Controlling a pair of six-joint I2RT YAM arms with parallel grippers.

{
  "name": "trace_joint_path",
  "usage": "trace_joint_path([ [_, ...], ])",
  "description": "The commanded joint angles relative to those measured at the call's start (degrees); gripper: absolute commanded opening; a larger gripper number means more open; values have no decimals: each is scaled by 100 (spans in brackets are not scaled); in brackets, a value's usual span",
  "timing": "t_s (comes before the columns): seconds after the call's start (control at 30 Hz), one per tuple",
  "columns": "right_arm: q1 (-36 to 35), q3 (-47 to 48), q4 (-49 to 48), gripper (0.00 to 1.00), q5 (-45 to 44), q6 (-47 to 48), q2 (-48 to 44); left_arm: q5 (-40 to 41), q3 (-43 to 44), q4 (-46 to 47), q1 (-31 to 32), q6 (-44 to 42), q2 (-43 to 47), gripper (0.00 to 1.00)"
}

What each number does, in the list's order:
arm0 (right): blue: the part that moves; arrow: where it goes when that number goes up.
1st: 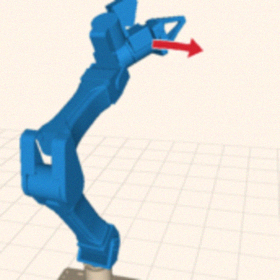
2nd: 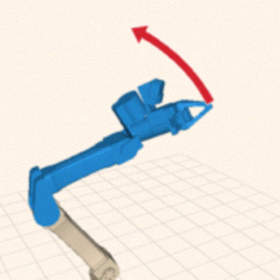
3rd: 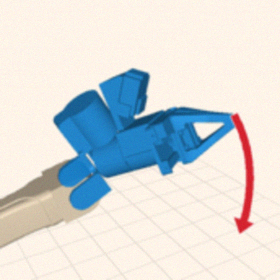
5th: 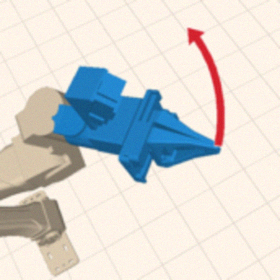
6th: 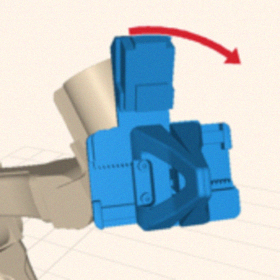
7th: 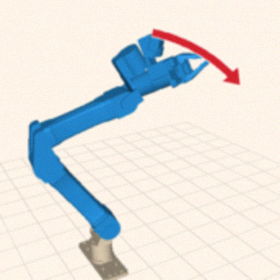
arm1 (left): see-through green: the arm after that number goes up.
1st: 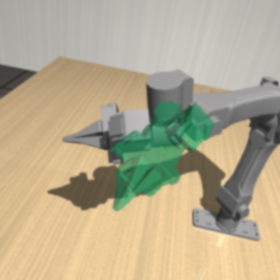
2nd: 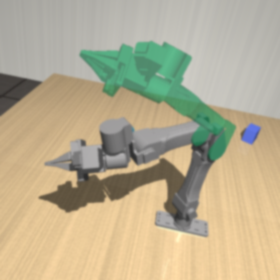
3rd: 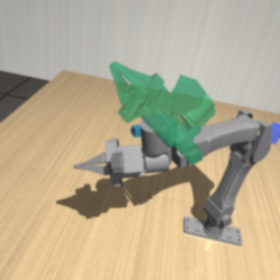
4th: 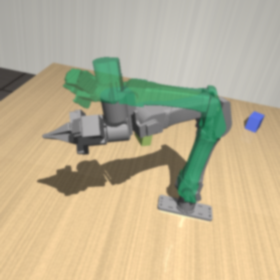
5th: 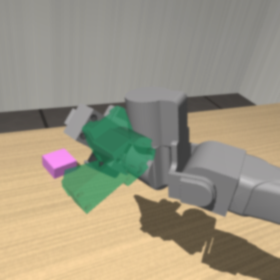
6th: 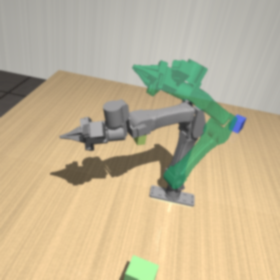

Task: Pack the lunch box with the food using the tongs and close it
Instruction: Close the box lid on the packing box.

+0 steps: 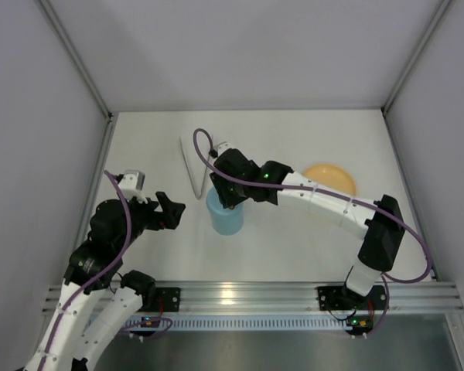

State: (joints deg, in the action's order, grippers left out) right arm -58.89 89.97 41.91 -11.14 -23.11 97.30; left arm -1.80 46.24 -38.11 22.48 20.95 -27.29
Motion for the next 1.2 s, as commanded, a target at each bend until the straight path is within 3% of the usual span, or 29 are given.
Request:
trace_joint_path([
  [0.0, -140, 73, 291, 45, -134, 17, 167, 57, -27, 313, 28, 41, -66, 95],
  [0.73, -166, 1523, 863, 50, -363, 184, 764, 101, -18, 304, 90, 58, -84, 95],
  [1.17, -201, 1374, 968, 48, -495, 272, 1310, 127, -18, 304, 134, 50, -92, 95],
])
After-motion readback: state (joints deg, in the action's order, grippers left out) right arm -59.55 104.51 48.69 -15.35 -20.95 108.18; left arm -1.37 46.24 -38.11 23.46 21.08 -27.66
